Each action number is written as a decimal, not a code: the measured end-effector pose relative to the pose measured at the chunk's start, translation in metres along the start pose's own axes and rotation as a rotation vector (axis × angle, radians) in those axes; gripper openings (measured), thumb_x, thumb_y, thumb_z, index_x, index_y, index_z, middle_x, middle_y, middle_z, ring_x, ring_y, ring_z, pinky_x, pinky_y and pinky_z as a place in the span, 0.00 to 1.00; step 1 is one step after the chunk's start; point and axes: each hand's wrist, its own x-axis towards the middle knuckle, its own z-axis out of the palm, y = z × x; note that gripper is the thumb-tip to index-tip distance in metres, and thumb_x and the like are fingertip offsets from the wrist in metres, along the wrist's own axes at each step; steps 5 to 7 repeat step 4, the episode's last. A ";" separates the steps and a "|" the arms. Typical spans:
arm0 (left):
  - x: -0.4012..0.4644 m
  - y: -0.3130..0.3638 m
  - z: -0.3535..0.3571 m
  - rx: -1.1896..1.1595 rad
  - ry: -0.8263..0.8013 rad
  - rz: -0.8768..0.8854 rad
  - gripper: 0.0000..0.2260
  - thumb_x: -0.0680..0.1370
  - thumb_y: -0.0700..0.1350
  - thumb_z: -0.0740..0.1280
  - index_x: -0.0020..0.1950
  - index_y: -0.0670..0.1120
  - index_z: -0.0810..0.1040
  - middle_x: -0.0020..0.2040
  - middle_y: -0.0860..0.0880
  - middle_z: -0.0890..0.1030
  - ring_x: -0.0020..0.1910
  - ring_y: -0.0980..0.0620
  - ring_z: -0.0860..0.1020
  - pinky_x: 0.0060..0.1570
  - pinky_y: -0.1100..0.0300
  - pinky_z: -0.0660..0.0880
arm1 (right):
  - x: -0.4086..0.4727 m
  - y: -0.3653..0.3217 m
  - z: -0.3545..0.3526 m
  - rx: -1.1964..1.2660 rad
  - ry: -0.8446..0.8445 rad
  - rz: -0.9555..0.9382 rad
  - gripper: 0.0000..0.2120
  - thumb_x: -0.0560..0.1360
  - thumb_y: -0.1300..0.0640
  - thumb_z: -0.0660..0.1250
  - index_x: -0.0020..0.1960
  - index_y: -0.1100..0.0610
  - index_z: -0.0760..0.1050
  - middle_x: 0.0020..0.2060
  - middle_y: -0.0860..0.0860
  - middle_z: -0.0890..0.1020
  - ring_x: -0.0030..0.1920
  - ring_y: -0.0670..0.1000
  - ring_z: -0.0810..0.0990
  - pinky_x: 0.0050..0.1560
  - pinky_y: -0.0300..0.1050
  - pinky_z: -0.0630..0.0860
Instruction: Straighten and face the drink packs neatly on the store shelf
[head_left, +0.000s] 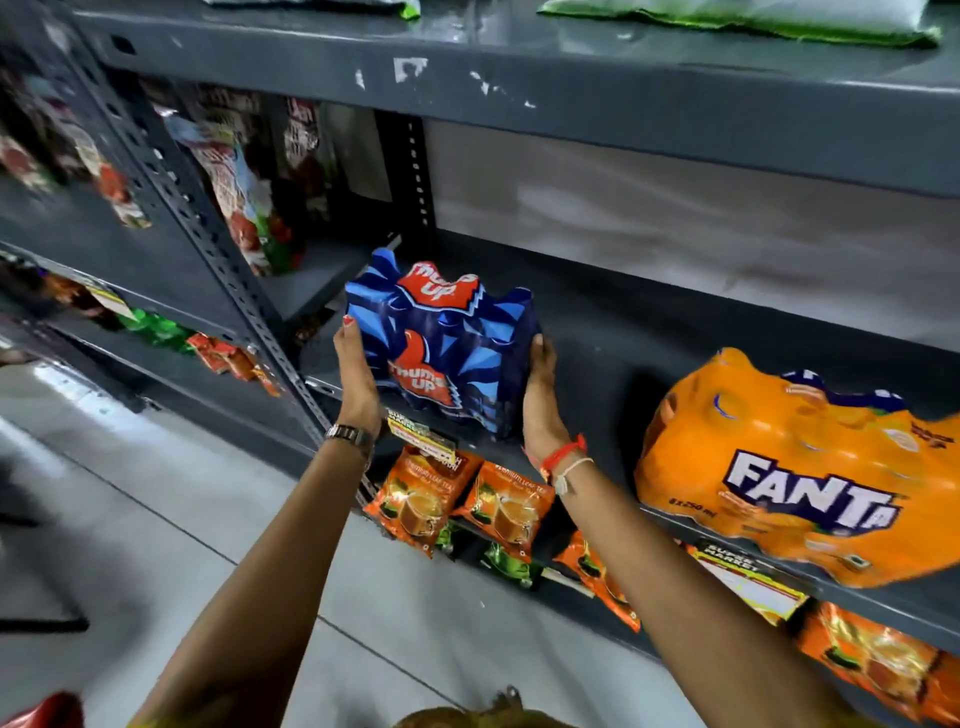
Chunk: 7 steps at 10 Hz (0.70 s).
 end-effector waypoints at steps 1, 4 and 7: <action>0.007 0.002 -0.006 -0.004 0.029 -0.002 0.25 0.80 0.60 0.51 0.73 0.48 0.61 0.72 0.45 0.68 0.69 0.46 0.69 0.71 0.44 0.64 | 0.000 0.002 0.009 -0.026 0.005 0.020 0.24 0.80 0.45 0.49 0.74 0.51 0.56 0.72 0.57 0.64 0.73 0.57 0.63 0.73 0.58 0.61; -0.017 0.014 -0.005 0.139 0.086 0.054 0.26 0.81 0.57 0.48 0.76 0.46 0.55 0.76 0.44 0.62 0.74 0.46 0.63 0.74 0.52 0.56 | -0.021 -0.013 0.006 -0.093 0.041 -0.039 0.26 0.79 0.43 0.49 0.75 0.50 0.53 0.74 0.55 0.61 0.74 0.56 0.61 0.74 0.57 0.60; -0.017 0.014 -0.005 0.139 0.086 0.054 0.26 0.81 0.57 0.48 0.76 0.46 0.55 0.76 0.44 0.62 0.74 0.46 0.63 0.74 0.52 0.56 | -0.021 -0.013 0.006 -0.093 0.041 -0.039 0.26 0.79 0.43 0.49 0.75 0.50 0.53 0.74 0.55 0.61 0.74 0.56 0.61 0.74 0.57 0.60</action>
